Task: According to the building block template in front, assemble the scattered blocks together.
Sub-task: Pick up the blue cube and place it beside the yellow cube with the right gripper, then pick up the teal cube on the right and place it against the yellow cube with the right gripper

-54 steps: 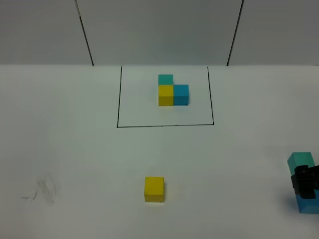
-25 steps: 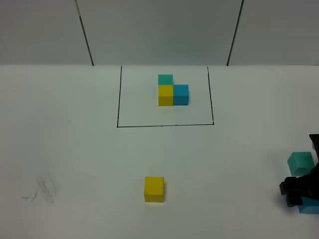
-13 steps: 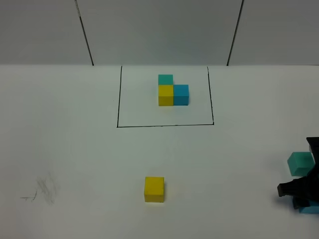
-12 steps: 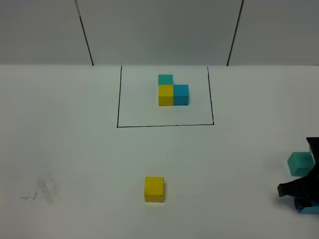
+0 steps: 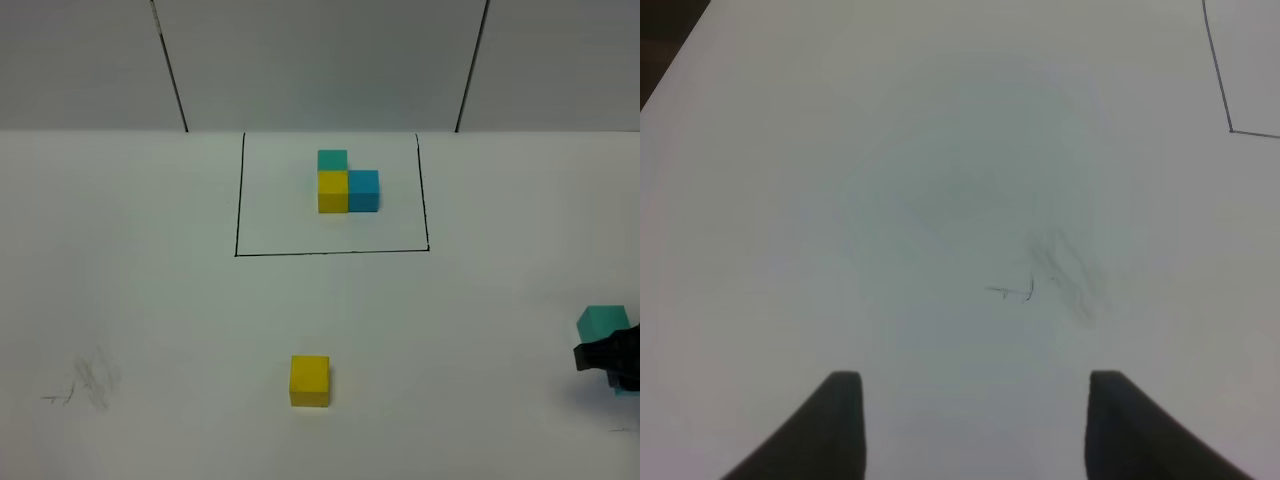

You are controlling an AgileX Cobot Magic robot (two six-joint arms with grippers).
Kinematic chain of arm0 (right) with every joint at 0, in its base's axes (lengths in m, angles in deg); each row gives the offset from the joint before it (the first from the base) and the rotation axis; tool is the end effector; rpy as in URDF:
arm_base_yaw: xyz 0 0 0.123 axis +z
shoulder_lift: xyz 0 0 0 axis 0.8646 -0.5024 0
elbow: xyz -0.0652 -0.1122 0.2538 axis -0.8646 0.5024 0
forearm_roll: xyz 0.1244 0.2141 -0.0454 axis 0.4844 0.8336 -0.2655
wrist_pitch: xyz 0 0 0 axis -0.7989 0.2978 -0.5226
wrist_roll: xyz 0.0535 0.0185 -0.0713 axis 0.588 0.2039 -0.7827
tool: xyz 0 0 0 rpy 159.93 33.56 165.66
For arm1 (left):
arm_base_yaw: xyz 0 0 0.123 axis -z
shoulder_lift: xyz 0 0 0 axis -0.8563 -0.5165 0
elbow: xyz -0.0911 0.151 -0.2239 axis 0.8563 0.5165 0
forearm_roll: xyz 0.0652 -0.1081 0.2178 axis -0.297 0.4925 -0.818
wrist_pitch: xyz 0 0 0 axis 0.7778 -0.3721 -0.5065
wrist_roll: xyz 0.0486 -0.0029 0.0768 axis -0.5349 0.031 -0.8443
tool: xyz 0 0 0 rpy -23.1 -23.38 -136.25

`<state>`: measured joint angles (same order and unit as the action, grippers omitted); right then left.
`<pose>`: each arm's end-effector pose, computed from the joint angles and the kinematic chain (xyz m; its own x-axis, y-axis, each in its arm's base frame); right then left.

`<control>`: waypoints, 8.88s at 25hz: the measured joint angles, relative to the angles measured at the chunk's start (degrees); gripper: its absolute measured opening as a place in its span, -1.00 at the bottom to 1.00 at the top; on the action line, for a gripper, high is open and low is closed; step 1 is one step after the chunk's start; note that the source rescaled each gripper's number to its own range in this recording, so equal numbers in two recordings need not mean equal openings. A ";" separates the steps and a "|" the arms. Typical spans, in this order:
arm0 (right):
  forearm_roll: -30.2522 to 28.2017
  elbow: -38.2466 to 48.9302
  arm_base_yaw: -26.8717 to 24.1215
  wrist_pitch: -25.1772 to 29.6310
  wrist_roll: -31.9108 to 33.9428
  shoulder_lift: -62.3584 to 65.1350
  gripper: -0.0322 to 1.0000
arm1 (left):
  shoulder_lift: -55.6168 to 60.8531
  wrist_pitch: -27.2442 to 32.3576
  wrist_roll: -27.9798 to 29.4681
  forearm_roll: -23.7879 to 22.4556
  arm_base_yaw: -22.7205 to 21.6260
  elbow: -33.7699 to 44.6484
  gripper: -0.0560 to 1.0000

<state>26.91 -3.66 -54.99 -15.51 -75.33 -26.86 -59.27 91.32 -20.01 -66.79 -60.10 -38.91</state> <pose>0.2370 0.0150 0.1826 -0.9470 -0.0075 -0.3212 0.0022 0.9995 -0.0299 -0.0075 0.0069 0.2798 -0.4345 -0.1178 -0.8929 -0.1383 0.9884 -0.0631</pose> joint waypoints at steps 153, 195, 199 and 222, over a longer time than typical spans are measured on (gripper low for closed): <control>-12.91 -15.18 3.44 -0.15 14.22 -16.08 0.82 | 0.00 0.00 -0.61 -1.77 0.00 0.21 -0.69; -9.97 -18.83 13.40 4.86 16.53 -11.69 -0.45 | 0.00 0.00 -0.61 -1.77 0.00 0.21 -0.69; -9.76 -27.13 20.80 11.64 18.49 -12.89 -0.45 | 0.00 0.00 -0.61 -1.77 0.00 0.28 -0.69; -3.72 -65.50 40.53 25.54 35.76 -43.84 -0.45 | 0.00 0.00 -0.62 -1.77 0.00 0.28 -0.69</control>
<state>23.19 -69.15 -14.46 10.03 -39.57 -70.70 -59.27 91.32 -20.63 -68.56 -60.10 -38.62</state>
